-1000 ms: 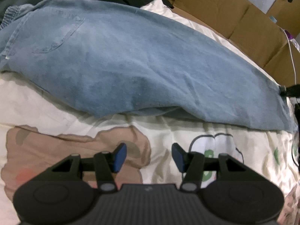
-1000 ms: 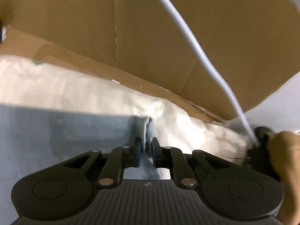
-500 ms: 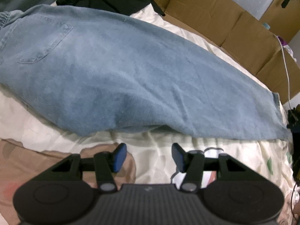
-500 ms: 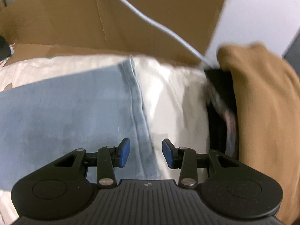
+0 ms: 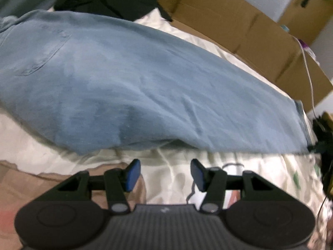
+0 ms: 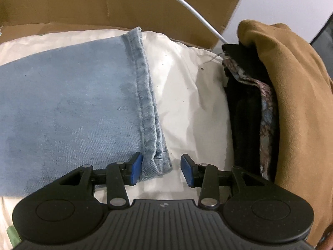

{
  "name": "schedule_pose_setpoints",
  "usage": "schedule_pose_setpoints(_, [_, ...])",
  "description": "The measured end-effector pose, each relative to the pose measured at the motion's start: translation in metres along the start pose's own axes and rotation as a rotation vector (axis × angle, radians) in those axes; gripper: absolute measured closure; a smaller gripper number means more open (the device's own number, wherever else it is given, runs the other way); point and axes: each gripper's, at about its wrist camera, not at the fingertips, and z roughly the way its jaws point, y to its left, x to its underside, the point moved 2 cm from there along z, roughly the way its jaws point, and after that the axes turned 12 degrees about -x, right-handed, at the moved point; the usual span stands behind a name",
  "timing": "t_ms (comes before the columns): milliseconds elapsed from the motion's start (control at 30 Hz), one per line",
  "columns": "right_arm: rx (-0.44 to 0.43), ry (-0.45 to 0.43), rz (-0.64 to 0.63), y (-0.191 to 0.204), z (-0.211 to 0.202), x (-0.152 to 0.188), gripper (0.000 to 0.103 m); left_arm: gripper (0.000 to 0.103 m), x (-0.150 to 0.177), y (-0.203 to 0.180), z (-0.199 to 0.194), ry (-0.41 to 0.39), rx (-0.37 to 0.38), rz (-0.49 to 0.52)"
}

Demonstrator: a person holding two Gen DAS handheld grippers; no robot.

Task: Fold clothes
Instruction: 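Open the right tool and withdraw it from the cuff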

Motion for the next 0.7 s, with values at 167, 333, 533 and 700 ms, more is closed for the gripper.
schedule_pose_setpoints(167, [0.063, -0.06, 0.032, 0.015, -0.023, 0.004, 0.056, 0.047, 0.012, -0.006, 0.005, 0.004, 0.018, 0.022])
schedule_pose_setpoints(333, [0.028, -0.151, 0.071, 0.042, -0.061, 0.03, 0.056, 0.047, 0.014, -0.02, 0.007, 0.008, 0.036, 0.128])
schedule_pose_setpoints(533, [-0.079, -0.181, 0.161, 0.078, -0.088, 0.082, 0.054, 0.047, 0.009, -0.034, 0.013, 0.03, 0.031, 0.217])
schedule_pose_setpoints(700, [-0.136, -0.143, 0.217, 0.105, -0.086, 0.121, 0.053, 0.047, 0.01, -0.052, 0.017, 0.027, 0.04, 0.283])
